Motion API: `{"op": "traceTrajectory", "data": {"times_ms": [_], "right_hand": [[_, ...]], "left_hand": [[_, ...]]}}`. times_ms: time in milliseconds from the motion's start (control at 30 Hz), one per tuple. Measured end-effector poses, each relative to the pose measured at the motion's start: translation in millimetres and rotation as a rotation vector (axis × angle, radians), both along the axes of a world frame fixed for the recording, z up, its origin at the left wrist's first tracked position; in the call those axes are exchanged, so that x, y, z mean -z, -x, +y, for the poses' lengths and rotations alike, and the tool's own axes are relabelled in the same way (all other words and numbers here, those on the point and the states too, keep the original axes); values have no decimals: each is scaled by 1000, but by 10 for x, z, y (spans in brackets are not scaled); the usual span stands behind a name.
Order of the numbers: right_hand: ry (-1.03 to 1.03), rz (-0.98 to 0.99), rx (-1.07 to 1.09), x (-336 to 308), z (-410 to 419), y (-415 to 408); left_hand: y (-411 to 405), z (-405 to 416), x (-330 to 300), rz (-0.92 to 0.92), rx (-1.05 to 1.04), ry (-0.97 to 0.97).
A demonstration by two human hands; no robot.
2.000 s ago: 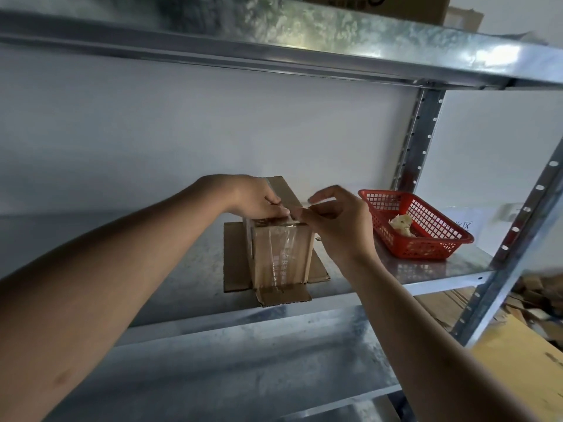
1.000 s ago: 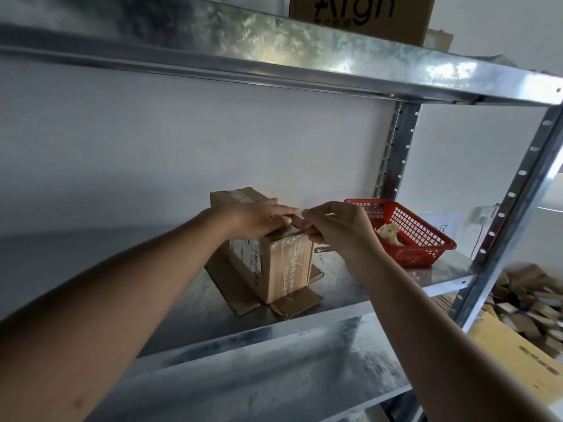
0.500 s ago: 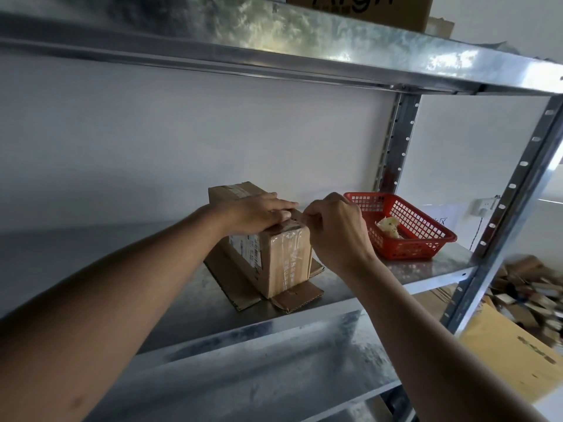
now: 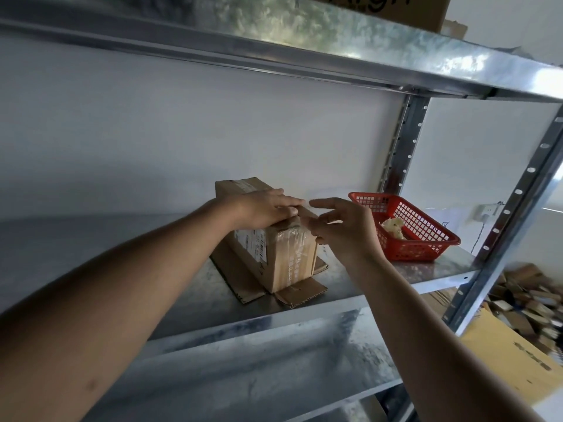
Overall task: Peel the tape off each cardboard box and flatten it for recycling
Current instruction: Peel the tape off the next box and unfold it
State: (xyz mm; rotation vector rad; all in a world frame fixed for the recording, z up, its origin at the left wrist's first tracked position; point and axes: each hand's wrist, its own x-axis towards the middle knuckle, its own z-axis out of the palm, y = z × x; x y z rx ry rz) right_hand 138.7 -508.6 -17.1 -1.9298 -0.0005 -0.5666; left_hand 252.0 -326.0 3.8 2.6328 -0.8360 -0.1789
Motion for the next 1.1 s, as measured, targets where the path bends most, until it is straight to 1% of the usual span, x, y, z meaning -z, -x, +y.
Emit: {"op": "traceTrajectory", "data": {"times_ms": [33, 133, 200, 333, 433, 533, 567, 633, 700, 767, 800, 867, 933, 1000, 1033, 1100], "right_hand": [[39, -27, 24, 5, 9, 1], [338, -149, 87, 27, 24, 12], [483, -175, 102, 33, 59, 29], [552, -194, 47, -7, 87, 29], [659, -282, 19, -36, 91, -3], [612, -333, -36, 10, 149, 22], [558, -304, -50, 34, 158, 28], [361, -193, -99, 67, 128, 33], [144, -93, -247, 87, 121, 49], [70, -42, -366, 96, 171, 61], [57, -45, -375, 102, 194, 59], [10, -99, -302, 92, 209, 46], [-30, -138, -193, 79, 170, 24], [-69, -91, -128, 95, 115, 8], [-23, -67, -87, 114, 88, -5], [190, -93, 27, 167, 42, -27]], "left_hand": [[-1, -4, 1, 3, -3, 7], [-4, 0, 5, -1, 3, 17], [-1, 5, 8, 1, 5, 23], [23, 18, -9, 4, 11, 27], [40, 21, -8, -5, 10, 30], [36, 54, 15, 48, -4, 93], [26, 72, 24, 49, 5, 100], [-7, 78, 40, 23, 23, 81], [-36, 36, 51, 19, 10, 85], [-50, -7, 57, 50, -11, 116], [-53, -13, 57, 81, -3, 135], [-54, -1, 56, 104, 12, 144], [-48, 21, 57, 53, -5, 111], [-48, 17, 54, 13, -6, 80], [-44, 8, 56, 5, -2, 70], [-43, -1, 53, 0, -1, 65]]}}
